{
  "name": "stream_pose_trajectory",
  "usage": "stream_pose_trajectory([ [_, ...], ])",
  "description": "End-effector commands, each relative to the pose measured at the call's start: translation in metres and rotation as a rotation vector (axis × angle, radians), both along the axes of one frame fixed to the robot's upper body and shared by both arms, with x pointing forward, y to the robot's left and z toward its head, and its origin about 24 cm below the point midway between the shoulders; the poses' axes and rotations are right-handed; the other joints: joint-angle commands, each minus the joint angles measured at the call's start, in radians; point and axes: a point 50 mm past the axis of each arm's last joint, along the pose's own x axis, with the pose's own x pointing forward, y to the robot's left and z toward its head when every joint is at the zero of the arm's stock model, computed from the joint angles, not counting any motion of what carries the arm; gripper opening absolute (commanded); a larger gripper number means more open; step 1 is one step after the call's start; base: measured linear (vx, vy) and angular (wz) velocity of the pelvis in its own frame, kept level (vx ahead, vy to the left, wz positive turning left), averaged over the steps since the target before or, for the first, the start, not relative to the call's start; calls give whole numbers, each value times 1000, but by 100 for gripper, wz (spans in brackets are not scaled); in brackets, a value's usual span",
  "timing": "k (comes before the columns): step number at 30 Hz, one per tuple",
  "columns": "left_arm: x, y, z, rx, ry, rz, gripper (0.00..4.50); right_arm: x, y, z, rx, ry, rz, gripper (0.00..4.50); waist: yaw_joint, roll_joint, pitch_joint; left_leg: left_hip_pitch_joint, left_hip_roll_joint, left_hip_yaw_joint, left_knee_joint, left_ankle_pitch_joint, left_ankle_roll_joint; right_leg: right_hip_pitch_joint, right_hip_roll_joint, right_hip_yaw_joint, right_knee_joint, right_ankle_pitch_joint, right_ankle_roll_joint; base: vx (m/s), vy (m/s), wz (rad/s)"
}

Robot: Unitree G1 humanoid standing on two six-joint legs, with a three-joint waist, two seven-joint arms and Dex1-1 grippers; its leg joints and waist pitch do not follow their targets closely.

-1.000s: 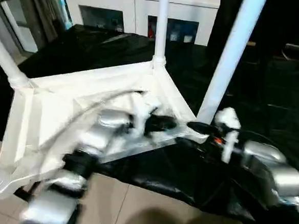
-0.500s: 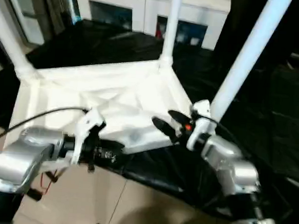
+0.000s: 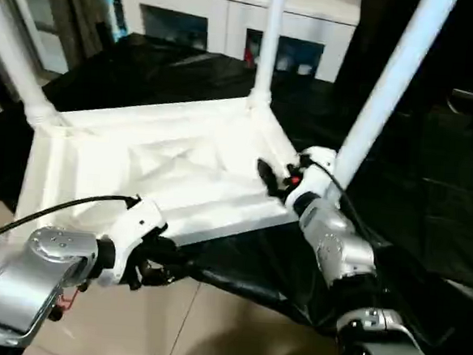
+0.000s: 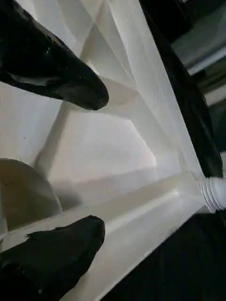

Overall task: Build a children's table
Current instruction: Rotate table base

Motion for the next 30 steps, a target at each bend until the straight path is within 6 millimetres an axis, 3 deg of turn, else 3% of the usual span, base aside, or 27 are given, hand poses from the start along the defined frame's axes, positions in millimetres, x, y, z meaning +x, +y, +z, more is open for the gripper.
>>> stream_pose_trajectory([
  [1,9,16,13,99,-83,84,365,6,-36,1,-5,1,-157,410,-5,19,-64,23,13,-6,-79,-201,-39,37,-29,43,-59,-133,-176,0,0,0],
  [3,11,17,16,97,-94,94,391,7,-41,2,-14,-2,-174,410,0,26,-63,27,13,-3,-77,-214,-41,33,-29,43,-62,-138,-178,0,0,0],
  [4,14,18,21,89,-119,107,400,10,-53,3,-27,-7,-220,410,4,23,-65,25,13,-3,-76,-204,-42,37,-29,44,-60,-132,-175,0,0,0],
  [5,15,18,21,88,-122,109,407,11,-54,3,-29,-8,-225,410,6,29,-65,25,13,-4,-76,-203,-48,37,-28,42,-59,-129,-177,0,0,0],
  [7,18,19,25,92,-142,122,422,14,-73,5,-43,-14,-296,410,13,26,-66,25,11,-2,-73,-201,-49,37,-28,43,-58,-122,-176,0,0,0],
  [8,18,19,25,92,-142,122,422,14,-73,5,-43,-14,-296,410,14,36,-67,24,10,-4,-72,-199,-52,38,-29,43,-54,-114,-178,0,0,0],
  [9,18,19,25,94,-145,123,444,14,-80,6,-49,-16,-321,410,14,28,-68,21,9,-3,-71,-190,-49,41,-26,41,-55,-96,-178,0,0,0],
  [12,20,20,25,98,-151,127,444,15,-94,9,-62,-21,-359,410,17,24,-72,13,6,-4,-66,-142,-29,50,-28,41,-48,-58,-182,0,0,0],
  [13,22,19,23,101,-157,130,444,15,-103,10,-75,-23,-383,410,15,31,-73,13,5,-4,-65,-136,-25,49,-27,39,-50,-51,-184,0,0,0],
  [14,25,18,21,104,-167,135,444,15,-114,12,-93,-27,-411,410,15,28,-73,13,4,-3,-64,-135,-23,50,-25,39,-49,-47,-187,0,0,0],
  [15,28,16,20,91,-184,147,444,14,-126,14,-104,-29,-444,410,17,39,-75,15,3,-4,-61,-138,-21,49,-25,38,-48,-42,-194,0,0,0],
  [17,32,13,20,69,-211,160,444,12,-140,16,-117,-31,-483,410,18,30,-75,14,4,0,-60,-148,-13,51,-25,39,-50,-40,-207,0,0,0],
  [18,33,12,20,62,-223,163,444,12,-145,17,-123,-33,-495,410,20,30,-76,10,4,-1,-59,-135,-4,54,-27,38,-48,-34,-213,0,0,0],
  [19,34,11,21,48,-235,169,444,11,-151,18,-132,-34,-507,410,21,38,-76,8,4,-3,-58,-133,0,54,-28,37,-48,-40,-213,0,0,0],
  [21,35,8,23,18,-275,163,444,11,-158,20,-139,-38,-515,410,18,34,-75,9,4,-2,-57,-148,5,53,-27,35,-54,-61,-214,0,0,0],
  [22,36,3,27,-59,-325,150,444,11,-164,22,-148,-45,-516,410,22,39,-76,8,3,-3,-56,-156,7,54,-29,34,-53,-73,-216,0,0,0],
  [25,31,-5,34,-183,-344,123,444,12,-164,24,-150,-58,-481,410,21,35,-75,5,5,-3,-55,-158,14,57,-29,33,-55,-82,-219,0,0,0],
  [26,26,-10,36,-250,-334,104,444,13,-160,24,-163,-69,-441,410,22,42,-76,4,4,-5,-54,-157,15,57,-30,32,-51,-77,-223,0,0,0],
  [28,16,-16,37,-328,-303,57,444,14,-150,24,-182,-87,-364,410,16,35,-73,-4,6,-5,-56,-165,27,60,-31,30,-54,-82,-237,0,0,0],
  [29,11,-18,36,-361,-276,41,444,14,-144,23,-186,-93,-324,410,16,51,-74,0,6,-6,-56,-171,28,58,-31,29,-53,-90,-238,0,0,0],
  [30,6,-17,34,-377,-254,33,444,14,-137,22,-195,-106,-276,410,7,42,-72,-1,6,-5,-56,-181,36,56,-30,30,-57,-97,-241,0,0,0],
])
